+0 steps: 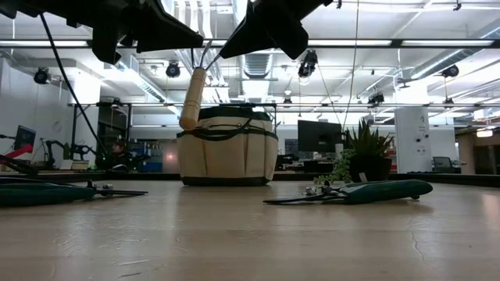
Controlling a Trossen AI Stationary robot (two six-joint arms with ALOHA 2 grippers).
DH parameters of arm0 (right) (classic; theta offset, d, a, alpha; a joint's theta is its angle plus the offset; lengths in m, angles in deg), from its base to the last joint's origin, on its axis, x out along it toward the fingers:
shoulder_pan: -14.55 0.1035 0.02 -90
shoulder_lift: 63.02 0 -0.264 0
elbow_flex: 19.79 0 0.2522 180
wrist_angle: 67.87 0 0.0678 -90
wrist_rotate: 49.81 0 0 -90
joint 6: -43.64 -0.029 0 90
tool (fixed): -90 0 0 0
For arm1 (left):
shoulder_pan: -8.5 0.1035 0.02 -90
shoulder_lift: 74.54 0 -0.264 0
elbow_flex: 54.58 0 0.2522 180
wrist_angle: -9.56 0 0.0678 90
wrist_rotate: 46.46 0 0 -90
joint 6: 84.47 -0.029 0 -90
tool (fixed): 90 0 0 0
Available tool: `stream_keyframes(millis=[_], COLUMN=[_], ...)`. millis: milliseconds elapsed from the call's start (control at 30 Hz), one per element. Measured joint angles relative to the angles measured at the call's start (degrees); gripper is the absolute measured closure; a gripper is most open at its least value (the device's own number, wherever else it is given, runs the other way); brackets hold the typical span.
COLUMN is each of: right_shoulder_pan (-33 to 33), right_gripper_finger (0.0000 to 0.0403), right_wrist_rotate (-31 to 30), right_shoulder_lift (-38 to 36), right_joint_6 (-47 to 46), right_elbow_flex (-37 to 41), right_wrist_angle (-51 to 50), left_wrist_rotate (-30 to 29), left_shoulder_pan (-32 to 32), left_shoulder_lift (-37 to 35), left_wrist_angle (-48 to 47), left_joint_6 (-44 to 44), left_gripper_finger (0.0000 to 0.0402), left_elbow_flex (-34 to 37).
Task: Pick & Place Garden tools in Gardening bag
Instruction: Put the hand rake into the gardening bag
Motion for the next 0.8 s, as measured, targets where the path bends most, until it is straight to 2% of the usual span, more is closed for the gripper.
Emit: stream_keyframes(millis=[200, 433, 600, 800], right_shoulder_pan=[0.0, 0.0, 0.0, 0.0], right_gripper_finger=[0.0346, 0.0265, 0.0229, 0.0216], right_wrist_rotate=[-0.1, -1.2, -3.3, -3.4], right_shoulder_lift=[0.0, 0.0, -0.2, -0.3], right_joint_6=[-0.2, -2.2, -3.6, -7.2], right_elbow_flex=[0.0, 0.0, 0.0, 0.0], right_wrist_angle=[-0.2, -0.3, -3.2, -5.9], left_wrist_rotate=[-0.6, -5.9, -15.2, -29.5], left_shoulder_pan=[0.0, -0.1, -0.8, -1.6], left_shoulder_lift=[0.0, -0.1, -0.2, -0.2], left_wrist_angle=[0.0, 0.0, -3.7, -8.1], left_joint_6=[0.0, -0.2, -1.0, -0.9], left_gripper_finger=[0.0395, 0.0394, 0.0395, 0.0394], left_elbow_flex=[0.0, 0.0, 0.0, 0.0])
